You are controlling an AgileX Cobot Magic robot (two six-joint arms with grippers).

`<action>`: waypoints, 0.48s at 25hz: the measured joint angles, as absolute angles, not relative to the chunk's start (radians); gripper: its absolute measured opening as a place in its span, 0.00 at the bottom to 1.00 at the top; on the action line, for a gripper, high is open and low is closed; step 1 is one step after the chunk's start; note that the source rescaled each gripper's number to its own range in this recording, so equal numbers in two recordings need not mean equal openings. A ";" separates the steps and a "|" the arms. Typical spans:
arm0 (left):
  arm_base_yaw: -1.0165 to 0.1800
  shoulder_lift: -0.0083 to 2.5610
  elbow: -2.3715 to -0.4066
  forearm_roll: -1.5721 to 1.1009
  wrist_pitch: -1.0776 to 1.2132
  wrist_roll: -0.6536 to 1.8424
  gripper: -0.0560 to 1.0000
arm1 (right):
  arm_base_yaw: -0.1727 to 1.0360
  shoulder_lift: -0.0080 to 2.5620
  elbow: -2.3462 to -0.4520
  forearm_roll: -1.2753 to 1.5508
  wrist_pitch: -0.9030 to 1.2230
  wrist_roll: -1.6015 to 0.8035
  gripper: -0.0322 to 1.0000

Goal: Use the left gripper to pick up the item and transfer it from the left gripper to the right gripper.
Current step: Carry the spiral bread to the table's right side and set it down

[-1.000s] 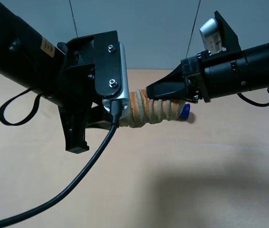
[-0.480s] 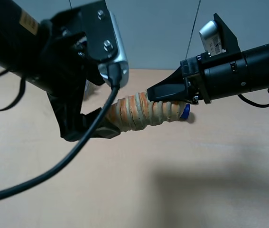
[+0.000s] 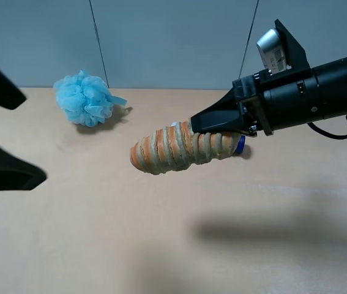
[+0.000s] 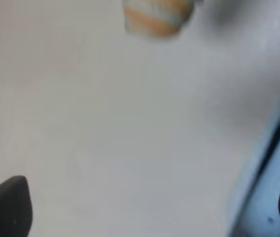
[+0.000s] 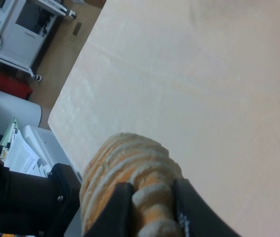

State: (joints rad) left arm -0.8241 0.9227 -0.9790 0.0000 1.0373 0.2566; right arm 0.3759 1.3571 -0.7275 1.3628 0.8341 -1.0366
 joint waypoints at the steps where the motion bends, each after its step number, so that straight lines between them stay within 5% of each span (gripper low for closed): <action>1: -0.824 0.878 -0.959 0.005 1.062 0.235 1.00 | 0.376 1.357 -0.727 1.363 0.834 -1.036 0.05; 12: -0.824 0.266 -0.663 0.005 1.155 0.016 1.00 | 0.376 1.357 -0.727 1.362 0.834 -1.013 0.04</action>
State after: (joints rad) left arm -0.8241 0.2664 -0.6626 0.0054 1.1547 0.0158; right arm 0.3759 1.3571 -0.7275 1.3616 0.8341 -1.0130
